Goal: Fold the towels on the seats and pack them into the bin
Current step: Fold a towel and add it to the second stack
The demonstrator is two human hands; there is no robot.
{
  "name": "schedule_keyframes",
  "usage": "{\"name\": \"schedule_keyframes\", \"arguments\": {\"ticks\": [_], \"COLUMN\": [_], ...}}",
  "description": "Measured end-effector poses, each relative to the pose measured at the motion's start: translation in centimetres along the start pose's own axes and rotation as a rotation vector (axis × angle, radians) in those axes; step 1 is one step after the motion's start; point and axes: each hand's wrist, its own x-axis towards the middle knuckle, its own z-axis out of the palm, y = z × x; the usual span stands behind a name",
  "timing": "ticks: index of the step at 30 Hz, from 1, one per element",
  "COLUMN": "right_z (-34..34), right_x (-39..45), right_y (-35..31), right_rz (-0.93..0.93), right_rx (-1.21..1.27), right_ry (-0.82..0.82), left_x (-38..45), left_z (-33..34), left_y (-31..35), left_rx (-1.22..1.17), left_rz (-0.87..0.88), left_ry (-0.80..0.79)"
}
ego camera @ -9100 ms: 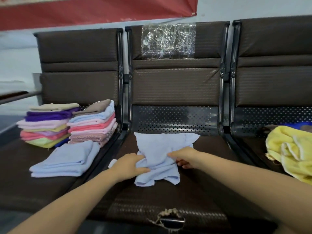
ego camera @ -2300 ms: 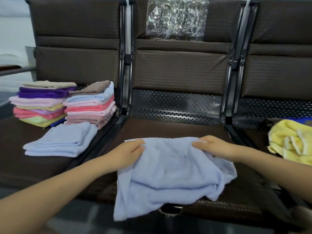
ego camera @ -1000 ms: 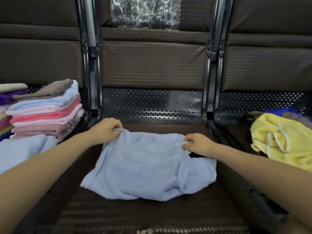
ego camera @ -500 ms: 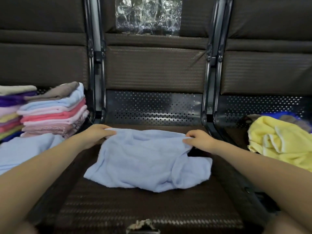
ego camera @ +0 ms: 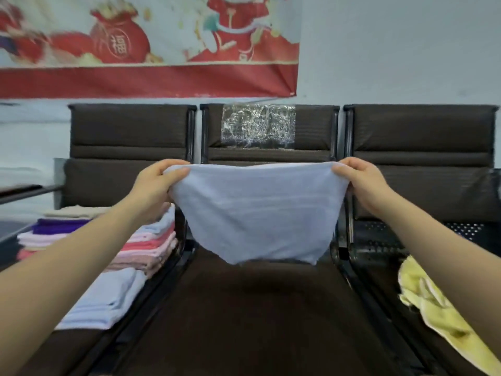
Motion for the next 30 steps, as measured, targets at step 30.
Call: {"name": "schedule_keyframes", "arguments": {"ticks": [30], "right_z": [1.8], "right_x": [-1.4], "right_y": [17.7], "right_rz": [0.613], "right_rx": [-0.623], "right_ry": [-0.369], "left_x": [-2.5], "left_z": [0.8], "left_y": [-17.2], "left_rx": [0.592], "left_rz": [-0.283], "left_ry": [-0.485]}}
